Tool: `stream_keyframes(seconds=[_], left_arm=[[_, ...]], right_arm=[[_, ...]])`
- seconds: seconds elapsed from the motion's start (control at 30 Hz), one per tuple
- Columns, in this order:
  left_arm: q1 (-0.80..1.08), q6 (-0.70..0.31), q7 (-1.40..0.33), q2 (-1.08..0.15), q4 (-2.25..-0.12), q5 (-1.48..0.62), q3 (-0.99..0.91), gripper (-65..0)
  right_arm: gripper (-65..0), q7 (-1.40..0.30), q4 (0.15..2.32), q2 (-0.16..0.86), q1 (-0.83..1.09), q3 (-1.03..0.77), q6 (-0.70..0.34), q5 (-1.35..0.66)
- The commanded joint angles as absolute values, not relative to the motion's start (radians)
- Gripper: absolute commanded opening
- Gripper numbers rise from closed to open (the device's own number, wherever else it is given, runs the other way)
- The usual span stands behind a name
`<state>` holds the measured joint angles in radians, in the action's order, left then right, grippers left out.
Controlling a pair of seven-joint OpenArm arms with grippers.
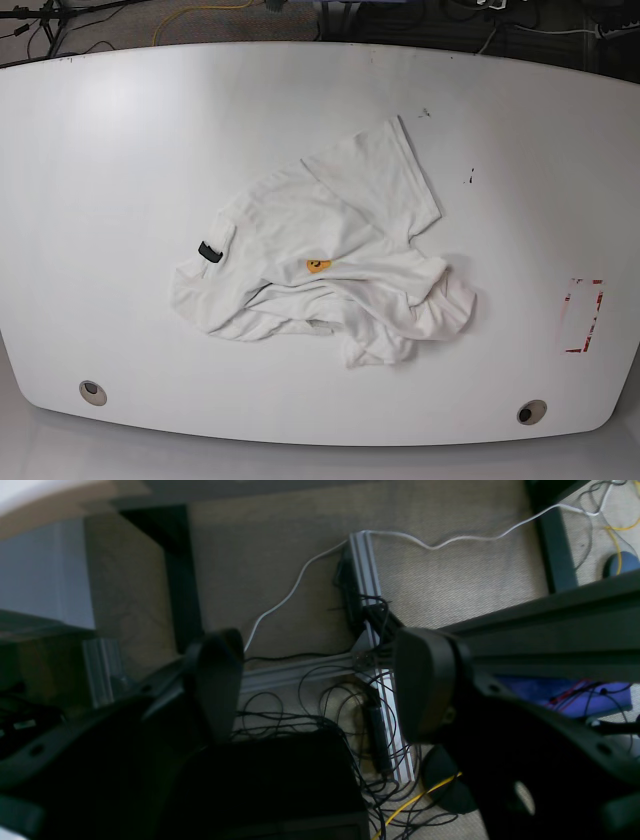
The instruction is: Fold the T-shirt properly
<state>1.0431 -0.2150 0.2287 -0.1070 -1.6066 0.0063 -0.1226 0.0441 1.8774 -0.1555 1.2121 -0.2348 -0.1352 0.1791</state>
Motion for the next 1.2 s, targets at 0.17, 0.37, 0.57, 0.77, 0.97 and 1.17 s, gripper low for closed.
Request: stream_keyframes(seconds=[0.17,0.37,0.57,0.77,0.97,1.17], left_arm=[[1.061,-0.219,0.249,-0.116,-1.653,-0.002,-0.129,-21.0],[1.055,-0.212,0.263,-0.115,-1.673,0.001,-0.143,-21.0],[1.064,-0.212,0.263,-0.114,-1.702,-0.010,-0.152,-21.1],[1.083,-0.213,0.262,-0.117,-1.758,-0.043,-0.158,-21.3],[1.095,-0.213,0.269,-0.128,-1.781,-0.073,-0.158,-21.4],[1.111,-0.210,0.274,-0.163,-1.819,-0.089,-0.157,-21.4]], right_arm=[[-20.0,0.087,1.924,-0.157,1.228,-0.248,-0.140,0.180],[-19.8,0.104,1.966,-0.157,1.231,-0.242,-0.136,0.165],[-19.9,0.101,1.985,-0.157,1.237,-0.233,-0.137,0.152],[-19.8,0.092,2.012,-0.157,1.263,-0.219,-0.141,0.162],[-19.9,0.094,2.019,-0.157,1.262,-0.213,-0.142,0.147],[-20.3,0.097,2.022,-0.157,1.251,-0.219,-0.144,0.143]])
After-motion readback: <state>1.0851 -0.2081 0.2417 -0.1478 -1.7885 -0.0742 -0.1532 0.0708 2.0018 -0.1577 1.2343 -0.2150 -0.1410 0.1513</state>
